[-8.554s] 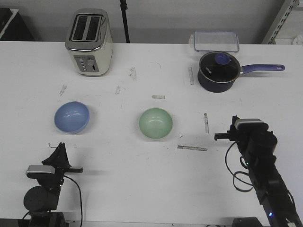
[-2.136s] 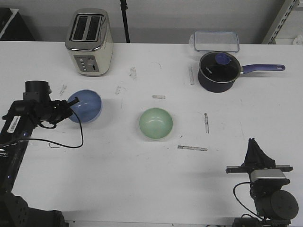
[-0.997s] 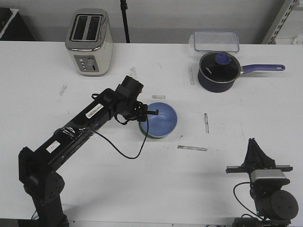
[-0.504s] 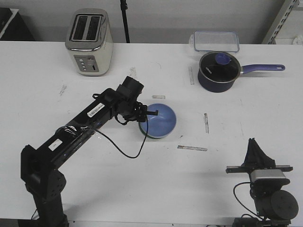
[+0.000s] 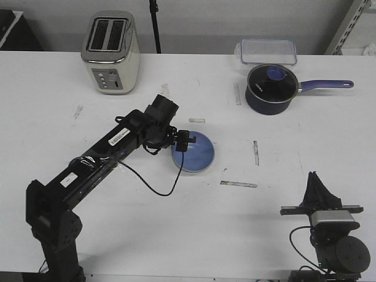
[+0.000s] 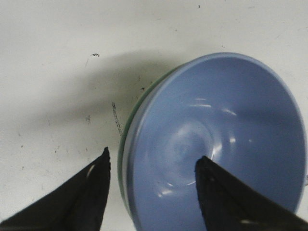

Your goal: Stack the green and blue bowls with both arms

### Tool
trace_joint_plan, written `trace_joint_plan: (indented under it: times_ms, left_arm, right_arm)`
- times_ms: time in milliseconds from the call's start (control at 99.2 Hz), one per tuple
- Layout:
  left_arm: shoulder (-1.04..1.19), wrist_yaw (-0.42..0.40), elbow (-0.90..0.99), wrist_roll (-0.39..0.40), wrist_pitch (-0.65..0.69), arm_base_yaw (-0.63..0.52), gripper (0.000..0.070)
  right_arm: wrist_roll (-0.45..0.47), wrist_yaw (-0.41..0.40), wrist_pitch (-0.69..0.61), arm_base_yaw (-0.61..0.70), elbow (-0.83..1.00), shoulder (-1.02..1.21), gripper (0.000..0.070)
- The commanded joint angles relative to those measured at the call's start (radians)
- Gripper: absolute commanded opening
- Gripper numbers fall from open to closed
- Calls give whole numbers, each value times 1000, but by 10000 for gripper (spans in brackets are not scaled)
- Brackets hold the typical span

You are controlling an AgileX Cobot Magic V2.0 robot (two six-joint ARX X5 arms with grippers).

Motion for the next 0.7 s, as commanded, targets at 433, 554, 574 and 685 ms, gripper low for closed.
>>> trace_joint_plan:
  times_ms: [433, 554, 574, 685]
  left_arm:
    - [-60, -4, 26, 2, 5, 19, 358]
    - [-105, -16, -6, 14, 64, 26, 275]
    - [-116, -16, -19, 14, 85, 28, 245]
    - [-192, -16, -131, 16, 233, 51, 106]
  right_arm:
    - [-4, 3, 15, 0, 2, -2, 10]
    - [-4, 3, 15, 0, 2, -2, 10]
    - [-4, 3, 15, 0, 2, -2, 10]
    - [-4, 3, 15, 0, 2, -2, 10]
